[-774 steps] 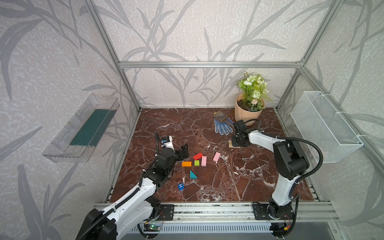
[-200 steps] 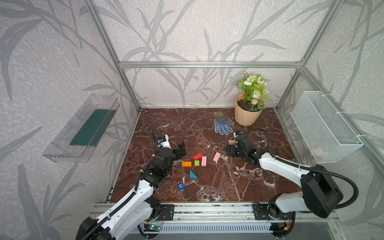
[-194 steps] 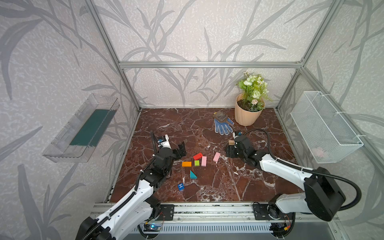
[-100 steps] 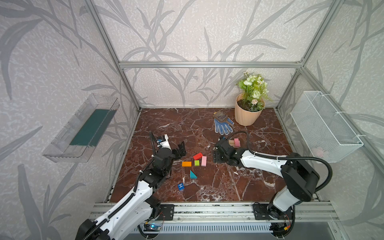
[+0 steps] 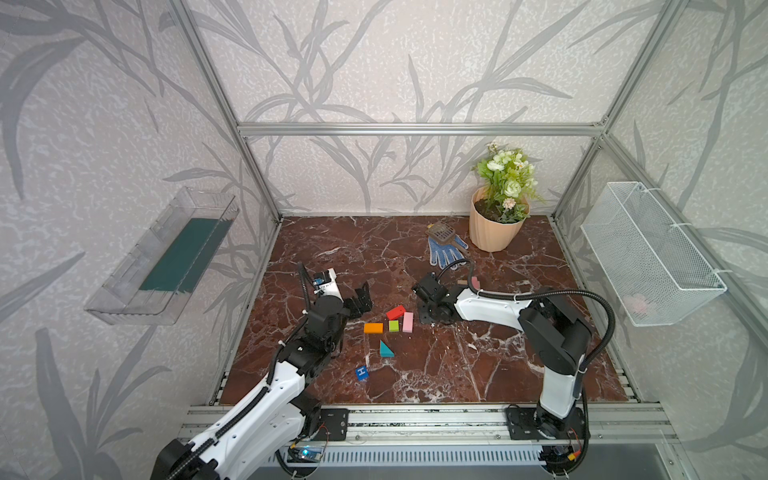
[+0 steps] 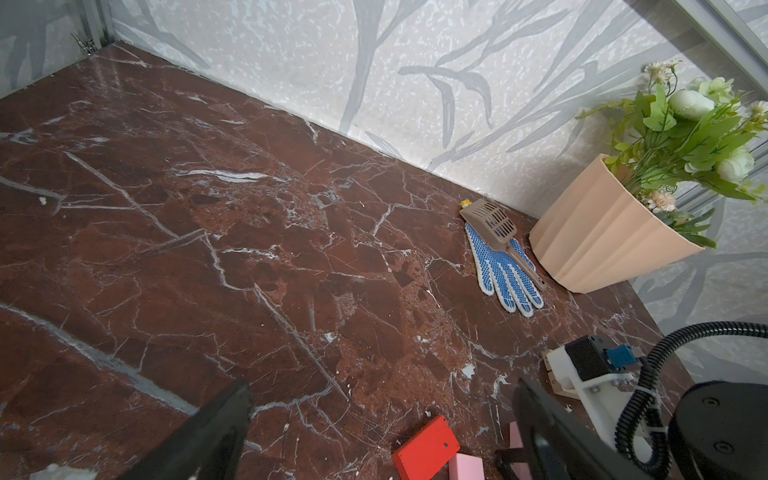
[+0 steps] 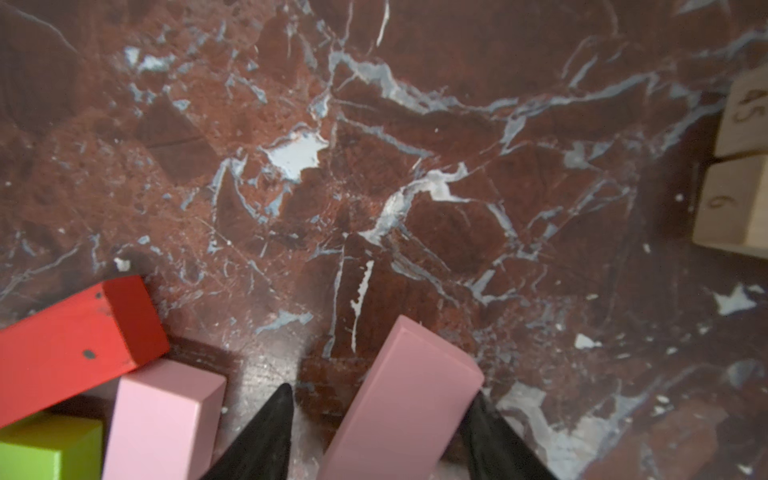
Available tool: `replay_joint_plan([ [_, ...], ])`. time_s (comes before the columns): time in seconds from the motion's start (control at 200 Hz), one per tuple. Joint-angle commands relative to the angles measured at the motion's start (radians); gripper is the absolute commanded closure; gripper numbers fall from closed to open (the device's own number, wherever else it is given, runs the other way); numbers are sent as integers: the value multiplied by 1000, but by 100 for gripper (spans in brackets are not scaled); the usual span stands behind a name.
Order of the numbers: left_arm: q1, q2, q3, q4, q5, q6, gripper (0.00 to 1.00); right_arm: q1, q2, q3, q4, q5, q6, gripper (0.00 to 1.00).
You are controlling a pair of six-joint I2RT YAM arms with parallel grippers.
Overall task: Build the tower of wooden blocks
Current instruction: 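Close the right gripper on the light pink bar and lift it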
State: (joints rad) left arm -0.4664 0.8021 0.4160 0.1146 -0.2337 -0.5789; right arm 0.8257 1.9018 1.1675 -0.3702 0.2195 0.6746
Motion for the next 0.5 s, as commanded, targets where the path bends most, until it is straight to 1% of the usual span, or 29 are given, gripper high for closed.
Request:
replay_joint_plan([
  [0.0, 4, 2, -7, 15, 2, -2, 1, 9, 27, 27, -62, 30, -7, 43],
  [0.27, 4, 10, -6, 18, 6, -2, 1, 29, 44, 57, -111, 69, -10, 65],
  [0.495, 5, 18, 3, 7, 10, -7, 1, 39, 27, 60, -121, 72, -13, 75],
])
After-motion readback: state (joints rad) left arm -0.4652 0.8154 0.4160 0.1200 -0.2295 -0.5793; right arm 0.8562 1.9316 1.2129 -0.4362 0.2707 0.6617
